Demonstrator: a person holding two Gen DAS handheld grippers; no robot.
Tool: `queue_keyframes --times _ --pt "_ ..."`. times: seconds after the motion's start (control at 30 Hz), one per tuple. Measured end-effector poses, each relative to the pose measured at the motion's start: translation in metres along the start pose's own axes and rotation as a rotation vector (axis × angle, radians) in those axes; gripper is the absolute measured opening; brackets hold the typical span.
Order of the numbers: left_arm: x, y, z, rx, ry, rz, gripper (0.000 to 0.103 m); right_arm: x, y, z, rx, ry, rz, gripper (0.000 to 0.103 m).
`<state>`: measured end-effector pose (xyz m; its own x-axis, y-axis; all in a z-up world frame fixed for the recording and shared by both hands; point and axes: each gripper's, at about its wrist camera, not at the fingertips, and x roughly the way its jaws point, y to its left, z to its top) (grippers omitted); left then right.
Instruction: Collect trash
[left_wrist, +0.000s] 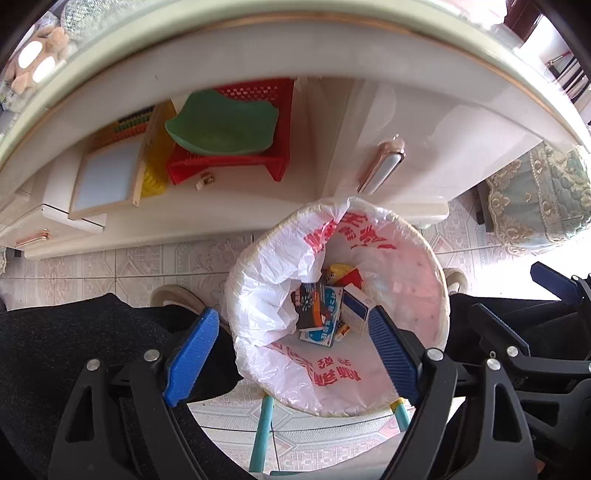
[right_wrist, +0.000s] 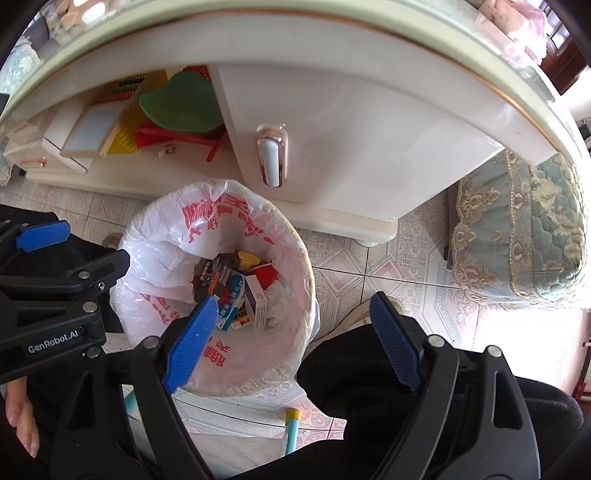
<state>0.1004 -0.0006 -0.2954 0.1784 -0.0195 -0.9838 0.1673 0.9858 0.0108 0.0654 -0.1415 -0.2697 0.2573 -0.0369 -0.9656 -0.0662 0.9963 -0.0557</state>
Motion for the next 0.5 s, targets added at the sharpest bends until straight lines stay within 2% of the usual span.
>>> queue_keyframes --times 0.23,0.37,0.5 --pt "-0.080 -0.018 -0.004 0.008 -0.197 0.037 0.083 -0.086 -0.016 -0.012 0.083 -0.232 -0.014 0.084" --pt "-0.125 -0.023 -0.007 -0.005 -0.304 0.028 0.084 -0.136 -0.020 -0.022 0.095 -0.375 -0.088 0.090" --pt "-0.166 -0.028 -0.013 -0.001 -0.398 0.040 0.086 -0.174 -0.024 -0.031 0.120 -0.475 -0.124 0.094"
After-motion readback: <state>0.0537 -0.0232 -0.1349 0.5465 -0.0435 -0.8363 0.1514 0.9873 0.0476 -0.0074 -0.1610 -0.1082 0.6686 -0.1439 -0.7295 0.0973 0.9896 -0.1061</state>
